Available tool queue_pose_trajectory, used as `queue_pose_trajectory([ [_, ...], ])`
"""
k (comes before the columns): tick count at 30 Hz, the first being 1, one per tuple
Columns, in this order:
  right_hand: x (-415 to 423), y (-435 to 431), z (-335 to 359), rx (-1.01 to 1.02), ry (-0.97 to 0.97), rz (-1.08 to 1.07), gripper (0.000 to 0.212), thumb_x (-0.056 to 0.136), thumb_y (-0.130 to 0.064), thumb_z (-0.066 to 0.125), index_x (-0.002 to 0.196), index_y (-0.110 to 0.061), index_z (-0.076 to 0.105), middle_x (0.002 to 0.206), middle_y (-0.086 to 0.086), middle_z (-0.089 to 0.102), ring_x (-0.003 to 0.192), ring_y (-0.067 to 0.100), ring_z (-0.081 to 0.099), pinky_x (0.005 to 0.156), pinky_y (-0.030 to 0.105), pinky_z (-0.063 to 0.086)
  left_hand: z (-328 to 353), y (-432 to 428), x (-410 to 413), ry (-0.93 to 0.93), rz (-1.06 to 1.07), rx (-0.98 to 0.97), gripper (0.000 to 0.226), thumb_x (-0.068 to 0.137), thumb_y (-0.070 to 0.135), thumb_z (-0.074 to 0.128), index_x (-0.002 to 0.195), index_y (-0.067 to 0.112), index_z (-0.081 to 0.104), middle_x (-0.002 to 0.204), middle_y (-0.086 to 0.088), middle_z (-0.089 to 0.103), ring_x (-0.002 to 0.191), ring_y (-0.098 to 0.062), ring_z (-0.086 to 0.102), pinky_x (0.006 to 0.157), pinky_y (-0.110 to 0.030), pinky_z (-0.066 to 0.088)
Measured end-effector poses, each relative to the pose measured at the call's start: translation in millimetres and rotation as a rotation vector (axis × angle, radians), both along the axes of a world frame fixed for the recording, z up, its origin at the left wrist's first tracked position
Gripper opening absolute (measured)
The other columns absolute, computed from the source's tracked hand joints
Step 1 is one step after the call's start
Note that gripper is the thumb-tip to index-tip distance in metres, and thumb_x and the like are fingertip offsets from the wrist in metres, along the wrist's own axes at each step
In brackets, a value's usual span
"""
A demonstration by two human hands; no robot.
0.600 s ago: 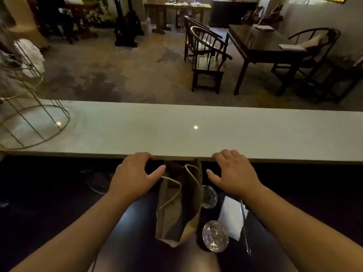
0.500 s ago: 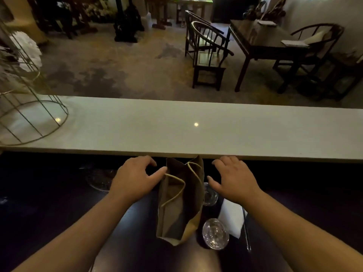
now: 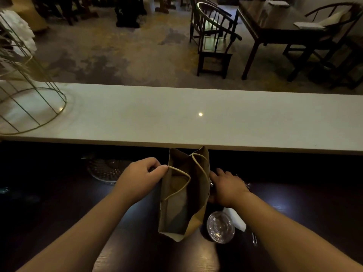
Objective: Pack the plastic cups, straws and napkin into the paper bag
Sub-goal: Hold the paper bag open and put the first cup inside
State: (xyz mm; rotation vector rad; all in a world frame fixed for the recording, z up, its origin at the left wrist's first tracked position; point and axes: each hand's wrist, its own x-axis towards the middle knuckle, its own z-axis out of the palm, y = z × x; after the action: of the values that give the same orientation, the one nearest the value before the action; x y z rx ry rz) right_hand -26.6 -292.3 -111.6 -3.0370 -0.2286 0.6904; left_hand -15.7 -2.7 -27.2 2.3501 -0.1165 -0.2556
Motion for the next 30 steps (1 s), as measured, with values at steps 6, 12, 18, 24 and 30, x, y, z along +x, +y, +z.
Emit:
queue_pose_trajectory([
  [6, 3.8, 2.1, -11.1, 0.007, 0.024, -0.017, 0.087, 0.086, -0.058, 0.067, 0.157, -0.032, 0.025, 0.146, 0.01, 0.045, 0.126, 0.034, 0.052, 0.095, 0.046, 0.051, -6.3, 9.2, -11.5, 0.036, -0.005, -0.252, 0.037, 0.077, 0.059, 0.058, 0.112, 0.046, 0.056, 0.091, 0.004, 0.067, 0.072, -0.022, 0.067, 0.069, -0.053, 0.058],
  [12, 6.1, 4.0, -15.9, 0.011, 0.027, -0.03, 0.086, 0.085, -0.057, 0.068, 0.156, -0.03, 0.027, 0.145, 0.01, 0.044, 0.124, 0.033, 0.053, 0.094, 0.045, 0.053, -1.2, 6.3, -11.6, 0.132, -0.057, -0.447, 0.043, 0.089, 0.028, 0.048, 0.122, 0.052, 0.063, 0.088, 0.002, 0.06, 0.068, -0.013, 0.059, 0.058, -0.032, 0.056],
  [18, 11.8, 5.8, -10.5, -0.002, 0.048, -0.013, 0.081, 0.083, -0.052, 0.074, 0.149, -0.026, 0.035, 0.14, 0.01, 0.046, 0.122, 0.032, 0.054, 0.093, 0.044, 0.053, 1.7, 5.2, -9.7, 0.164, -0.055, -0.435, 0.031, 0.093, 0.033, 0.042, 0.104, 0.034, 0.071, 0.092, 0.0, 0.068, 0.08, -0.021, 0.067, 0.066, -0.045, 0.062],
  [24, 10.8, -0.5, 5.0, -0.023, 0.019, 0.016, 0.086, 0.081, -0.052, 0.076, 0.15, -0.024, 0.032, 0.139, 0.012, 0.046, 0.118, 0.031, 0.055, 0.091, 0.043, 0.054, 1.5, 4.8, -4.7, 0.134, -0.059, -0.398, 0.027, 0.105, 0.029, 0.044, 0.099, 0.024, 0.069, 0.09, -0.005, 0.069, 0.086, -0.024, 0.068, 0.074, -0.053, 0.062],
  [30, 8.1, -3.0, 39.6, -0.058, 0.005, 0.04, 0.09, 0.077, -0.053, 0.077, 0.149, -0.025, 0.032, 0.135, 0.009, 0.048, 0.115, 0.029, 0.057, 0.086, 0.04, 0.055, 7.1, 3.6, -3.5, 0.167, -0.136, -0.377, 0.034, 0.1, 0.044, 0.04, 0.111, 0.04, 0.072, 0.106, 0.012, 0.061, 0.092, -0.005, 0.063, 0.075, -0.042, 0.065],
])
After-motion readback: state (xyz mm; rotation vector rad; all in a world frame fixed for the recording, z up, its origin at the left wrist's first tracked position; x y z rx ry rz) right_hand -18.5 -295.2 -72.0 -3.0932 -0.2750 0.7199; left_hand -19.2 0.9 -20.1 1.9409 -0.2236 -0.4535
